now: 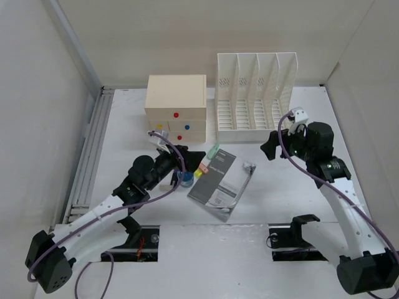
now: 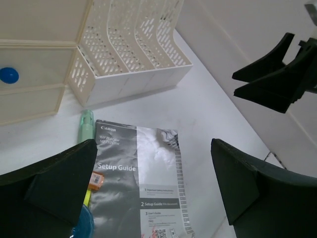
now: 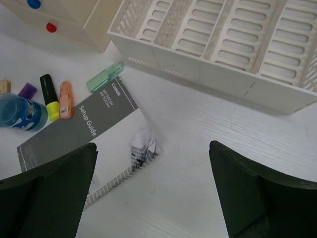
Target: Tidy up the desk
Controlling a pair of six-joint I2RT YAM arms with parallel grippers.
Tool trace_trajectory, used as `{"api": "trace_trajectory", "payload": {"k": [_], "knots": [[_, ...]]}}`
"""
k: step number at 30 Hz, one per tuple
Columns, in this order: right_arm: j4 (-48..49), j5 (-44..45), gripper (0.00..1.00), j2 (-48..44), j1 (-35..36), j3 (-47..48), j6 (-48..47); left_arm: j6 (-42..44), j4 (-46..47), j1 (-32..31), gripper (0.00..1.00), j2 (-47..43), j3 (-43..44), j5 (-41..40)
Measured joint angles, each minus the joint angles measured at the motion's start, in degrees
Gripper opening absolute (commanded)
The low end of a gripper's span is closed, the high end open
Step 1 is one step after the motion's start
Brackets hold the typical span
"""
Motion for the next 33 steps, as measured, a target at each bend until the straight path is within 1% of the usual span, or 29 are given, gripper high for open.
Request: {"api": "trace_trajectory", "payload": {"k": [3, 7, 11, 12, 13, 14, 17, 19, 20, 22, 27, 29, 30, 31, 33], "knots": [[0.15, -1.05, 1.00, -0.79, 0.13, -0.15, -0.46, 1.36, -0.76, -1.40, 0.99, 1.38, 0.09, -2.08], [1.73, -5.64, 1.00, -3.30, 0.15, -3.02, -2.32, 3.06, -1.51, -5.42, 0.99, 3.91, 0.15, -4.26], [4.57, -7.48, 1.00, 0.37, 0.15, -5.31, -2.43, 4.74, -1.57, -9.68, 0.99, 7.10, 0.28, -6.69], [5.66, -7.43, 1.00, 1.84, 0.15, -6.49, -2.29, 5.20, -1.57, -10.54, 0.98, 7.91, 0.33, -7.26], [6.25, -7.45, 0.98, 3.10, 0.13, -7.80, -2.05, 5.68, -1.53, -11.63, 0.98, 8.85, 0.39, -7.82], [6.58, -7.54, 0.97, 4.22, 0.13, -9.11, -1.88, 6.12, -1.49, -12.70, 0.95, 9.84, 0.48, -8.35], [6.78, -8.76, 0.91, 6.93, 0.15, -11.85, -0.94, 7.28, -0.96, -15.61, 0.92, 12.87, 0.48, -9.92], [7.21, -9.79, 0.91, 8.85, 0.15, -12.44, -0.28, 7.82, -0.22, -17.27, 0.87, 15.39, 0.48, -11.15], [7.82, -10.25, 0.93, 10.10, 0.15, -12.48, -0.04, 8.04, 0.26, -18.10, 0.86, 16.76, 0.48, -11.89], [9.16, -11.45, 0.94, 13.33, 0.15, -12.48, 0.42, 8.24, 1.57, -19.32, 0.85, 19.67, 0.48, -13.18], [10.38, -13.75, 0.94, 22.64, 0.15, -12.46, 1.27, 7.76, 5.07, -22.25, 0.69, 26.53, 0.46, -16.46], [10.43, -14.12, 0.94, 24.79, 0.15, -12.46, 1.49, 7.54, 6.58, -23.04, 0.65, 29.16, 0.48, -17.81], [10.58, -14.25, 0.94, 25.59, 0.15, -12.46, 1.77, 7.34, 7.19, -23.23, 0.65, 30.51, 0.48, -18.29], [10.80, -14.36, 0.94, 26.34, 0.15, -12.46, 1.92, 7.28, 7.78, -23.50, 0.60, 31.89, 0.48, -18.91], [11.23, -14.86, 0.94, 27.69, 0.15, -12.46, 2.34, 7.02, 8.46, -23.71, 0.54, 34.36, 0.46, -19.82]]}}
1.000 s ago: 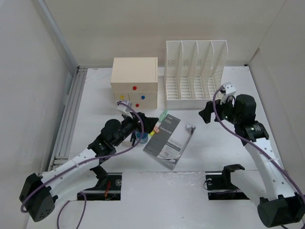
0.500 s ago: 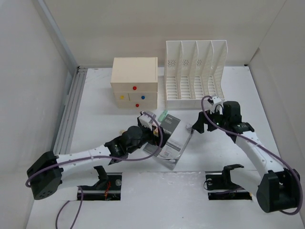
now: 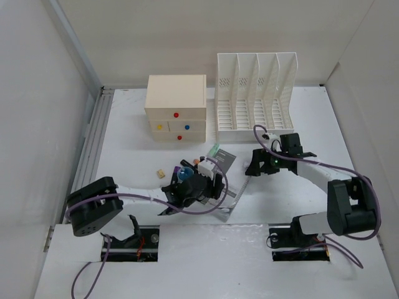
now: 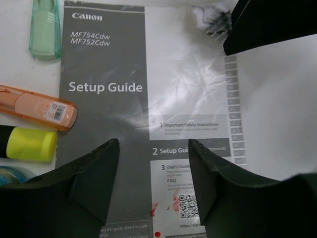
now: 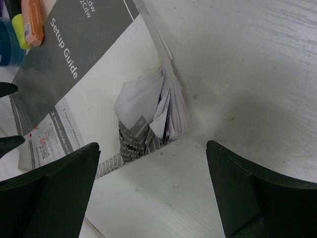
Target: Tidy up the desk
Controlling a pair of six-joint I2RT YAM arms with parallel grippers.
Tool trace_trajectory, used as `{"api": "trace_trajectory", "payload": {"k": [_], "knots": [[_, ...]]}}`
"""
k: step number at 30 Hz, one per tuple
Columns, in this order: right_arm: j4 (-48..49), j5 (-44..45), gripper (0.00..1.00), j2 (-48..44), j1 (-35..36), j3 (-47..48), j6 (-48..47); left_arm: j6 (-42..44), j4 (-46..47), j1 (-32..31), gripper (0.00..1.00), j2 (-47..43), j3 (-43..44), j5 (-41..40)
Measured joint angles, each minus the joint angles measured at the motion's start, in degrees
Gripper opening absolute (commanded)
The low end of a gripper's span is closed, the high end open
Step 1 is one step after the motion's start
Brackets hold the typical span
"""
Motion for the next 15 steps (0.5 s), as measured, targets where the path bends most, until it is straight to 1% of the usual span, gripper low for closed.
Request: {"api": "trace_trajectory", "payload": {"k": [1, 2, 5, 6, 10, 11, 12, 13, 14, 15], "knots": [[0.44, -0.52, 0.94, 0.79, 0.00, 0.02, 0.28, -0.07, 0.35, -0.04, 0.51, 1.03, 0.02, -0.39], [0.92, -0.87, 0.94, 1.66, 0.00, 0.02, 0.46, -0.13, 0.83, -0.09, 0.43, 2.05, 0.02, -0.70], [2.99, -3.65, 0.92, 5.09, 0.35, 1.03, 1.42, -0.55, 2.25, -0.07, 0.29, 4.94, 0.07, -1.31], [3.37, -4.22, 0.90, 5.92, 0.63, 1.51, 1.53, -0.70, 2.58, -0.07, 0.22, 6.12, 0.15, -1.38], [5.81, -7.06, 0.87, 9.40, 2.91, 3.19, 2.12, -0.94, 3.54, -0.07, 0.09, 10.36, 1.29, -1.36], [6.23, -7.19, 0.85, 9.73, 3.48, 3.45, 2.14, -1.01, 4.17, -0.07, 0.02, 11.08, 1.53, -1.36], [6.64, -7.17, 0.83, 9.94, 3.87, 3.52, 2.21, -1.16, 4.83, -0.07, 0.00, 11.69, 1.81, -1.31], [7.06, -7.17, 0.81, 10.21, 4.17, 3.52, 2.34, -1.18, 5.49, -0.07, 0.00, 12.35, 2.14, -1.16], [7.48, -7.32, 0.73, 10.49, 4.50, 3.52, 2.36, -1.20, 5.79, -0.09, 0.00, 12.90, 2.47, -1.05], [7.89, -7.15, 0.67, 10.80, 4.83, 3.52, 2.38, -1.20, 6.23, -0.07, 0.00, 13.62, 2.86, -0.79]]}}
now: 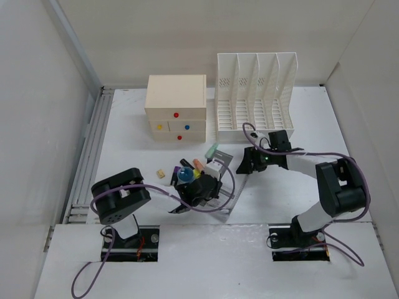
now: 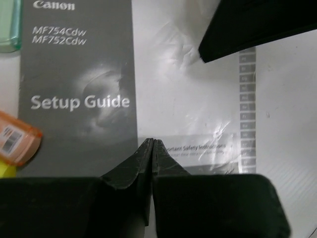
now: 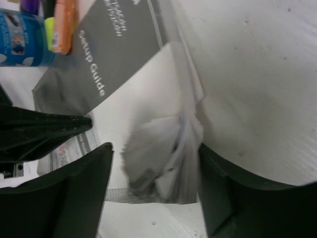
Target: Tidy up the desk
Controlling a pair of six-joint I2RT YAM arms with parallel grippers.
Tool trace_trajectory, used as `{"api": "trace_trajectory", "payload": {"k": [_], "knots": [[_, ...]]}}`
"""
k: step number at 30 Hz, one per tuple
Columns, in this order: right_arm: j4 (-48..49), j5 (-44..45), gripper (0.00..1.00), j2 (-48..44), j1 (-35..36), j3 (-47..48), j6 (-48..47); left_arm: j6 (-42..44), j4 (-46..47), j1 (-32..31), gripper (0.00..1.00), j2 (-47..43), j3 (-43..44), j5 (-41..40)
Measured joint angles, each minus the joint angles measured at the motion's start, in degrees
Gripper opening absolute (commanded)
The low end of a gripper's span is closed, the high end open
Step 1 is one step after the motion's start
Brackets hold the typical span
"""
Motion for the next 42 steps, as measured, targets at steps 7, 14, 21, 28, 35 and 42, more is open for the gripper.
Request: {"api": "trace_trajectory", "payload": {"k": [7, 14, 21, 28, 35, 42], "knots": [[0.39, 0.35, 0.03, 1.57, 0.24, 0.04, 1.07, 0.02, 3.17, 0.00, 0.00, 5.22, 3.91, 2.38], [-1.16, -0.61, 0.00, -0.66, -0.79, 0.15, 1.03, -0.09, 5.29, 0.46, 0.56, 6.27, 4.72, 5.35], [-16.65, 2.62, 0.00, -4.02, -4.00, 11.08, -7.50, -0.24, -1.14, 1.18, 0.65, -3.26, 4.76, 6.38], [-23.67, 4.96, 0.00, -11.98, -3.82, 20.81, -15.47, 0.31, -7.89, 1.18, 0.66, -17.92, 5.53, 6.36], [-28.48, 8.46, 0.00, -18.40, -1.62, 26.45, -18.84, 0.46, -14.10, 1.18, 0.66, -30.62, 5.79, 6.34], [-29.35, 13.16, 0.00, -20.52, -1.16, 33.38, -18.36, 0.74, -18.99, 1.18, 0.66, -39.08, 5.79, 5.40]]}}
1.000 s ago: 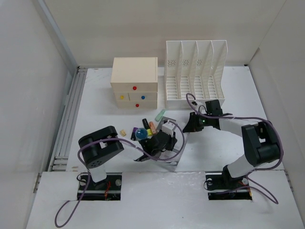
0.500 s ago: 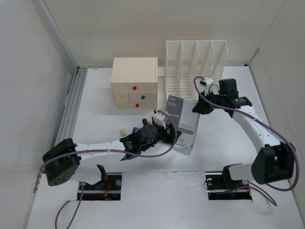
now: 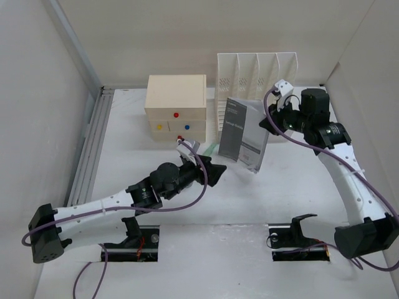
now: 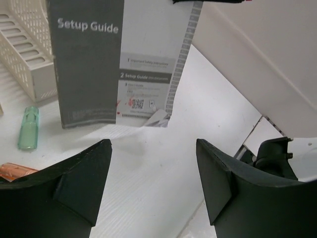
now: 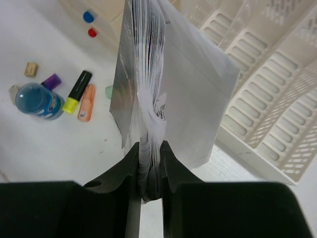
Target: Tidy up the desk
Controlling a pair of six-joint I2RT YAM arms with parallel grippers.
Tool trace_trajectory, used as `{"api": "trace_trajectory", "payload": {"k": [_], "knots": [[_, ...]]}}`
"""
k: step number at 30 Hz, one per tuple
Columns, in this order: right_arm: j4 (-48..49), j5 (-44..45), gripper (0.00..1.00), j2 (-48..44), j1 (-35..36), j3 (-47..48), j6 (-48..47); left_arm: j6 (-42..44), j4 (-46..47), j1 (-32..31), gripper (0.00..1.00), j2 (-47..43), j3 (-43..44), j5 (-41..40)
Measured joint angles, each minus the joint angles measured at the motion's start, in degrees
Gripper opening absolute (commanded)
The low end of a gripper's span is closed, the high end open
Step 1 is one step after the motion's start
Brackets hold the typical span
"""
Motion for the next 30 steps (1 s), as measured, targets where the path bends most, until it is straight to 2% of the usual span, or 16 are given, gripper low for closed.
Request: {"api": "trace_trajectory", "payload": {"k": [5, 13, 19, 30], "knots": [[0.96, 5.51, 0.00, -0.72, 0.00, 3.17, 2.60, 0.09, -2.54, 0.00, 0.66, -2.12, 0.00, -0.90], [7.63, 22.71, 0.00, -0.48, 0.09, 5.18, 6.03, 0.24, -3.80, 0.00, 0.66, -3.56, -0.09, -1.60], [12.85, 33.18, 0.00, 6.36, 0.81, 10.21, 6.08, 0.39, -4.28, 0.00, 0.67, -4.07, -0.59, -1.90], [20.26, 43.23, 0.00, 17.92, 7.80, 13.79, 6.21, 0.28, -5.33, 0.00, 0.67, -4.98, -1.62, -2.34]]}}
